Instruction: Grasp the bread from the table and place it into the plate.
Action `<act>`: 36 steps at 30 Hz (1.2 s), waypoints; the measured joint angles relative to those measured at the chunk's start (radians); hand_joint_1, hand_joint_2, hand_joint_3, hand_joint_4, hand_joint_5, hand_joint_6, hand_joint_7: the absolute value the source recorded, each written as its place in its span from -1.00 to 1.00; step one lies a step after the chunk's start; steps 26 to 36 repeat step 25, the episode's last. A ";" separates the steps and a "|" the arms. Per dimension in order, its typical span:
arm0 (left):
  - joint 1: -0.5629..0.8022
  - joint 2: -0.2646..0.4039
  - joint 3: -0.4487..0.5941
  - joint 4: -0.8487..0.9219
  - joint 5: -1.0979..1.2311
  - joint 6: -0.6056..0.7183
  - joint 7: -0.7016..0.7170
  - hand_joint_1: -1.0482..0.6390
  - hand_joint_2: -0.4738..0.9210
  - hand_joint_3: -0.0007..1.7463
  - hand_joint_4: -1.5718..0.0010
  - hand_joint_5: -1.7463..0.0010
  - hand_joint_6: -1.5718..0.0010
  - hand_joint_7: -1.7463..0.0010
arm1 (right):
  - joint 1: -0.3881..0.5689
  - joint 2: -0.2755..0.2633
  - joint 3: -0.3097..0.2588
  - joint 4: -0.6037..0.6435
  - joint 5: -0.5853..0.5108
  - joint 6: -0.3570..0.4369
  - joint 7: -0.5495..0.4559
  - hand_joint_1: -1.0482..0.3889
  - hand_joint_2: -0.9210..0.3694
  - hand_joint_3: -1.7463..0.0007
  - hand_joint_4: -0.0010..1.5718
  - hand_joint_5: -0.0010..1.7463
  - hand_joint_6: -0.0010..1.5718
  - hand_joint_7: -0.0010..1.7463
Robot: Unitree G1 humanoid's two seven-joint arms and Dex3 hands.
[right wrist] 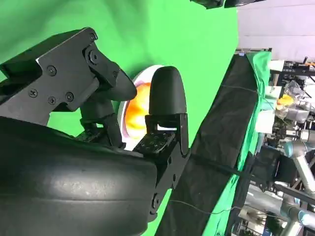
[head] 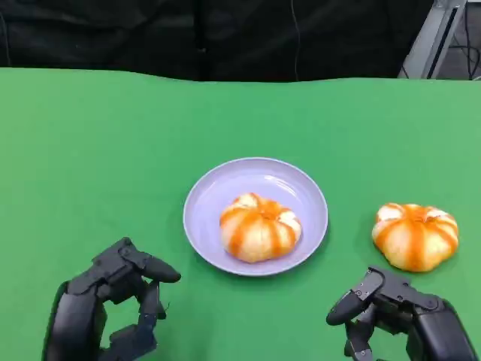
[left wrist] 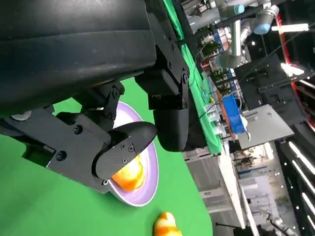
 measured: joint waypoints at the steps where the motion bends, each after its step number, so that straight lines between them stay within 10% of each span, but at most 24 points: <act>1: 0.000 -0.002 0.001 0.000 0.000 0.000 -0.004 0.11 0.44 0.33 -0.03 -1.00 0.01 -0.78 | 0.000 0.000 0.000 0.000 0.001 0.000 0.000 0.50 -0.33 -0.38 -0.15 0.86 -0.09 0.51; 36: -0.009 -0.014 0.022 0.034 -0.031 -0.028 -0.071 0.07 0.44 0.31 -0.05 -1.00 0.00 -0.76 | 0.000 -0.005 -0.003 0.000 0.006 -0.002 0.004 0.49 -0.33 -0.38 -0.15 0.86 -0.09 0.50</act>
